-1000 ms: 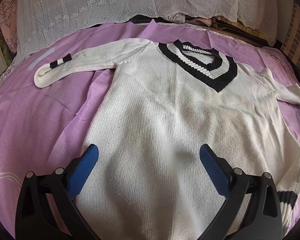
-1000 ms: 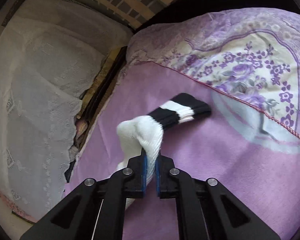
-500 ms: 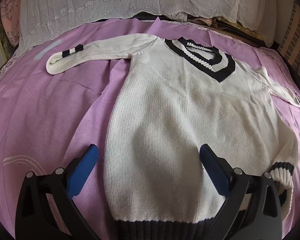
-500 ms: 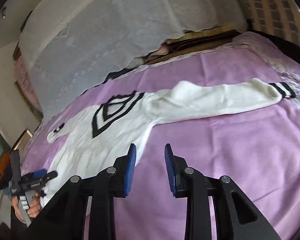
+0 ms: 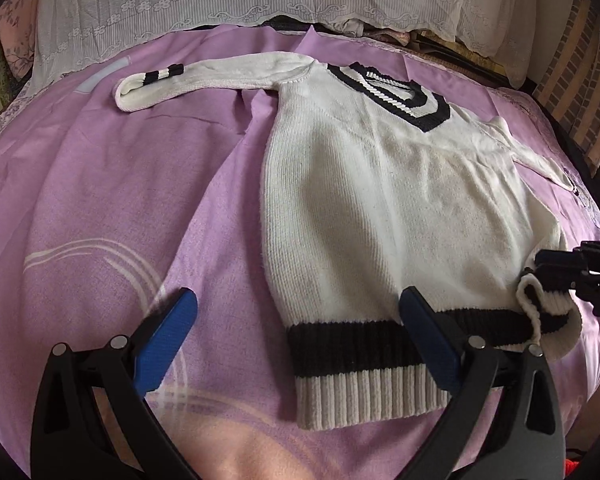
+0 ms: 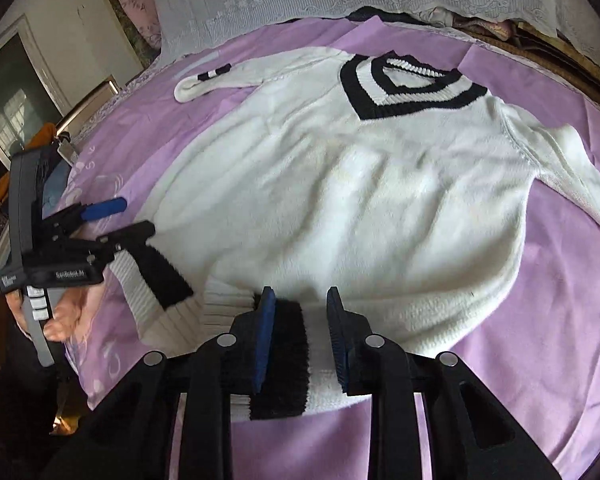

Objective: Fold small clothes

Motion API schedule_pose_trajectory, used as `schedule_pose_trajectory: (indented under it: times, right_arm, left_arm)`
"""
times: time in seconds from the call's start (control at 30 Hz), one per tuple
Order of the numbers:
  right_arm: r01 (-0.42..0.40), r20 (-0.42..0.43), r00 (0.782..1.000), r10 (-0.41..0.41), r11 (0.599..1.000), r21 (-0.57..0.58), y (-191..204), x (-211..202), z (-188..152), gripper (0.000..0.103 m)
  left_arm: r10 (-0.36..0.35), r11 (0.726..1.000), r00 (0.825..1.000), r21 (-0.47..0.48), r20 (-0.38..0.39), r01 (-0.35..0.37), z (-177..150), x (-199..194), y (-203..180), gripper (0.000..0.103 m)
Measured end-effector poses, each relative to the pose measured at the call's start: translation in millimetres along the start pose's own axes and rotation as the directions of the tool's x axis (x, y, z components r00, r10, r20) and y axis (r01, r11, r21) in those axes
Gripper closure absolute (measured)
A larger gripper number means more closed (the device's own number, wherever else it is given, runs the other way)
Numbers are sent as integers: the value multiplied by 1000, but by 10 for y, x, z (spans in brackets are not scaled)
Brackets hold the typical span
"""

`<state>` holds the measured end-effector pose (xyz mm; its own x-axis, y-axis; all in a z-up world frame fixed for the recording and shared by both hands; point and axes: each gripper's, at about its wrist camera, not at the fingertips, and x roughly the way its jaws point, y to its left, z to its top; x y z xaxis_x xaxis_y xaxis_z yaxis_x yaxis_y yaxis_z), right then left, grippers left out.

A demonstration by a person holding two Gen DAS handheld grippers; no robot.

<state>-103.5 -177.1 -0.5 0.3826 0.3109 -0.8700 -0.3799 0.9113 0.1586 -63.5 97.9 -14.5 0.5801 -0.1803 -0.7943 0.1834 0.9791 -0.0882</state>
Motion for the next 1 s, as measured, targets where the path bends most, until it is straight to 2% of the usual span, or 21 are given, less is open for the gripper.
schedule_pose_trajectory:
  times: [0.1, 0.17, 0.27, 0.3, 0.33, 0.37, 0.47, 0.57, 0.6, 0.67, 0.73, 0.8, 0.93, 1.0]
  right_arm:
    - [57, -76, 995, -57, 998, 2, -162, -191, -438, 77]
    - [111, -27, 994, -110, 994, 10, -189, -350, -562, 75]
    - [82, 133, 987, -84, 996, 20, -80, -573, -462, 71]
    - [76, 172, 982, -76, 997, 2, 4, -581, -400, 67]
    - [62, 191, 980, -55, 998, -32, 109, -546, -333, 55]
    - [50, 191, 981, -35, 996, -76, 226, -481, -292, 48]
    - [61, 156, 987, -32, 980, -187, 479, -280, -374, 48]
    - [176, 177, 974, -144, 967, -182, 483, -131, -394, 48]
    - [194, 179, 970, -165, 968, -161, 428, -114, -424, 49]
    - [166, 177, 974, -141, 977, -135, 322, -145, -517, 74]
    - [179, 181, 972, -152, 973, -146, 311, -239, -635, 85]
    - [167, 156, 977, -145, 976, -140, 288, -290, -733, 88]
    - [142, 53, 989, -135, 979, -145, 245, -197, -863, 91]
    - [88, 22, 996, -86, 986, -142, 232, -273, -864, 92]
  left_arm:
    - [-6, 999, 1000, 54, -23, 7, -87, -47, -13, 4]
    - [26, 994, 999, 105, -22, -23, -130, -73, -81, 4]
    - [47, 990, 999, 132, -15, -45, -100, -96, -155, 4]
    - [47, 991, 999, 125, -16, -45, -73, -92, -163, 4]
    - [50, 993, 999, 112, -16, -48, -49, -83, -163, 4]
    - [50, 994, 999, 99, -16, -48, -31, -73, -158, 4]
    - [56, 996, 998, 69, -30, -54, -10, -26, -119, 4]
    - [34, 998, 999, 50, -36, -32, -26, 4, -82, 4]
    - [33, 998, 999, 52, -36, -32, -28, 11, -82, 4]
    - [36, 998, 999, 58, -33, -34, -46, 15, -92, 4]
    - [35, 997, 999, 69, -40, -33, -73, 6, -96, 4]
    - [30, 996, 998, 88, -51, -26, -122, -17, -105, 4]
    - [41, 989, 997, 142, -61, -32, -248, -71, -129, 4]
    - [53, 987, 996, 156, -67, -42, -258, -124, -129, 4]
